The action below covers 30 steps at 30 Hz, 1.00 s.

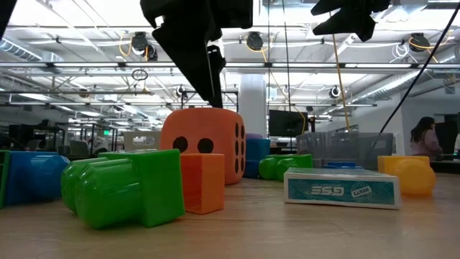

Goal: Pick & Place Toys
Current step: Put the orange dice into the blue bin

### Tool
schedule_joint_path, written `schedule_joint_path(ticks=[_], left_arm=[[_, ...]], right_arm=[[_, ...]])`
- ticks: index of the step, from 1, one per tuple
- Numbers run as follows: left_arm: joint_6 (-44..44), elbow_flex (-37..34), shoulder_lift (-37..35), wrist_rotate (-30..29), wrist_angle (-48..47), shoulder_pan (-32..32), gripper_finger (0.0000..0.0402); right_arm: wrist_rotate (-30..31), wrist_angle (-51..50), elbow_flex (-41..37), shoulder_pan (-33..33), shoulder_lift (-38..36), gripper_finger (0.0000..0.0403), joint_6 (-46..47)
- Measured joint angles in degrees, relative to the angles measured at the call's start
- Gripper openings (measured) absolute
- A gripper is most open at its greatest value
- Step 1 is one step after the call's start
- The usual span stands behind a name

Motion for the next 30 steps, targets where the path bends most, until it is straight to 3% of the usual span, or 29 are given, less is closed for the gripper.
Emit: schedule_joint_path(ticks=[30], left_arm=[[3.7,0.2,3.1,4.0,1.0,1.4,0.0399]], right_arm=[[1.6,0.4,0.0,0.0,0.0,0.0212,-1.5]])
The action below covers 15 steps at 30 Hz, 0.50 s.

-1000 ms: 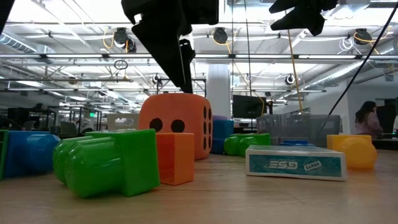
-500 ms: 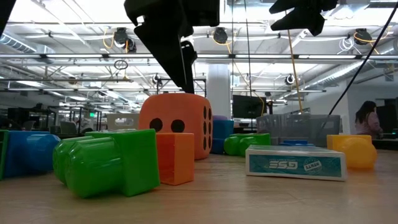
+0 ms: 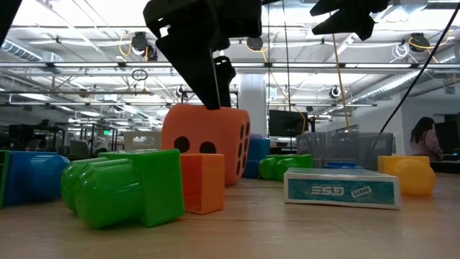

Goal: Pick & Place Toys
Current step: Put the orange dice into the blue bin

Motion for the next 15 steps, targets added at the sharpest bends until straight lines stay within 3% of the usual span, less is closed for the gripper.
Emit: schedule_joint_path(ticks=[7,15], left_arm=[[0.2,0.0,0.0,0.7,-0.4,0.1,0.0399],[-3.1,0.0,2.4,7.7,-1.2,0.6,0.0399]], right_arm=[[-0.1,0.0,0.0,0.0,0.0,0.0212,-0.2],[-0.1,-0.1,0.0,0.0,0.0,0.0212,-0.4]])
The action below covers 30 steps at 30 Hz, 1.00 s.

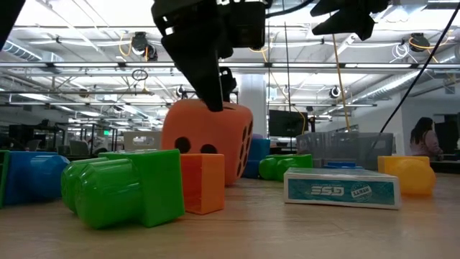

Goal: Pick & Place Toys
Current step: Put the orange dice into the blue bin

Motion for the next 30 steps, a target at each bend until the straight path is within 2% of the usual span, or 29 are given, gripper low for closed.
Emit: schedule_joint_path(ticks=[10,20,30], left_arm=[[-2.9,-0.1,0.5,3.0,0.0,1.3,0.0391],[-3.8,-0.1,0.1,5.0,-0.1,2.7,0.0294],[-2.6,-0.4,-3.1,5.0,-1.9,4.9,0.0249]], right_arm=[[0.0,-0.3,0.0,0.0,0.0,0.0212,0.0],[0.0,-0.3,0.0,0.0,0.0,0.0212,0.0],[-0.1,-0.4,0.0,0.0,0.0,0.0212,-0.8]])
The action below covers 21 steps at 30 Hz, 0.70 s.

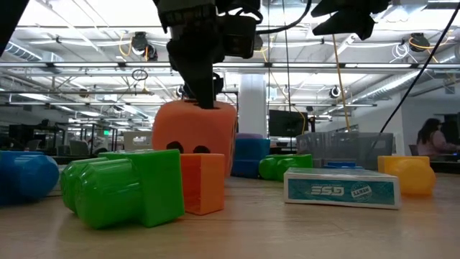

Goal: Pick & Place Toys
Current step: Put the orange dice into the blue bin

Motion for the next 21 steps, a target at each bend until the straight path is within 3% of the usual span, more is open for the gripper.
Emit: schedule_joint_path(ticks=[14,21], left_arm=[[0.7,0.1,-1.3,-1.6,-2.8,1.4,0.0169],[0.2,0.2,-1.4,-1.5,-2.8,1.5,0.0154]], right_arm=[[0.0,0.0,0.0,0.0,0.0,0.0212,-0.2],[0.0,0.0,0.0,0.0,0.0,0.0212,-0.3]])
